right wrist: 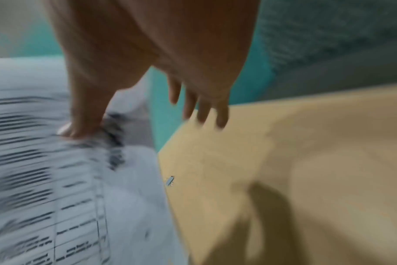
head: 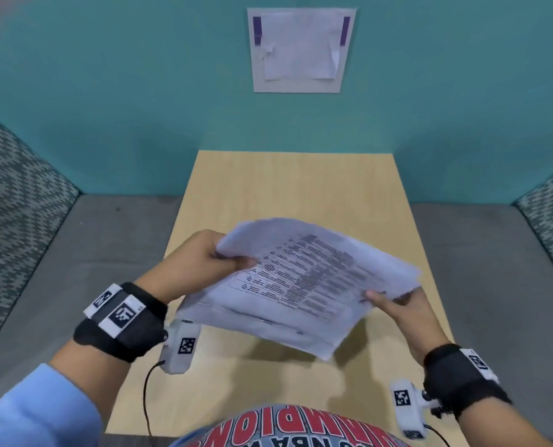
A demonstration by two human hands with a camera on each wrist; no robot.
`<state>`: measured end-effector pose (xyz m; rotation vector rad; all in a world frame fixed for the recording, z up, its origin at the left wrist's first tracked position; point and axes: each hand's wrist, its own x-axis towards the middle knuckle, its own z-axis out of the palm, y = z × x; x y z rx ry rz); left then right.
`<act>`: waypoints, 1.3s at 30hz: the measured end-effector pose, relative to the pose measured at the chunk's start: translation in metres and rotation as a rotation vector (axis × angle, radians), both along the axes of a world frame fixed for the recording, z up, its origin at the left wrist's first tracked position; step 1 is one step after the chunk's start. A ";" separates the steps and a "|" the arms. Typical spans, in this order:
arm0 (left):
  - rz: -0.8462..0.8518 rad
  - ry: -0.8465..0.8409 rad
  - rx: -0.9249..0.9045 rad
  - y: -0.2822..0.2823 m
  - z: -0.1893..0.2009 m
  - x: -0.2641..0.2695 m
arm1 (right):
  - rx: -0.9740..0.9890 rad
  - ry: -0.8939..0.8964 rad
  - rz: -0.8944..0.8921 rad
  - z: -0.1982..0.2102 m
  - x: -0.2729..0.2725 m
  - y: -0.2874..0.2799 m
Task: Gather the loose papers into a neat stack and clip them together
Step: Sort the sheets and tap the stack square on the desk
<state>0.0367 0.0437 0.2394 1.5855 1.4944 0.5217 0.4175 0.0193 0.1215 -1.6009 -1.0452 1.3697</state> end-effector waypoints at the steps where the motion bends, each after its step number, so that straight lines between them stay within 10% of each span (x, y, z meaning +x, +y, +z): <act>1: 0.063 -0.092 -0.043 -0.003 -0.004 -0.002 | -0.040 0.132 0.037 0.001 0.001 -0.001; 9: 0.212 -0.219 0.015 -0.025 -0.047 0.004 | 0.221 0.007 0.033 0.029 0.000 -0.008; 19: 0.306 -0.210 -0.273 -0.053 -0.189 0.002 | -0.029 -0.331 0.163 -0.063 -0.012 -0.020; 29: 0.234 -0.222 -0.077 -0.053 -0.162 -0.009 | 0.085 -0.343 0.226 -0.037 0.025 -0.019; 39: -0.331 0.640 0.387 -0.033 -0.112 0.056 | 0.072 -0.458 0.284 -0.027 0.023 -0.015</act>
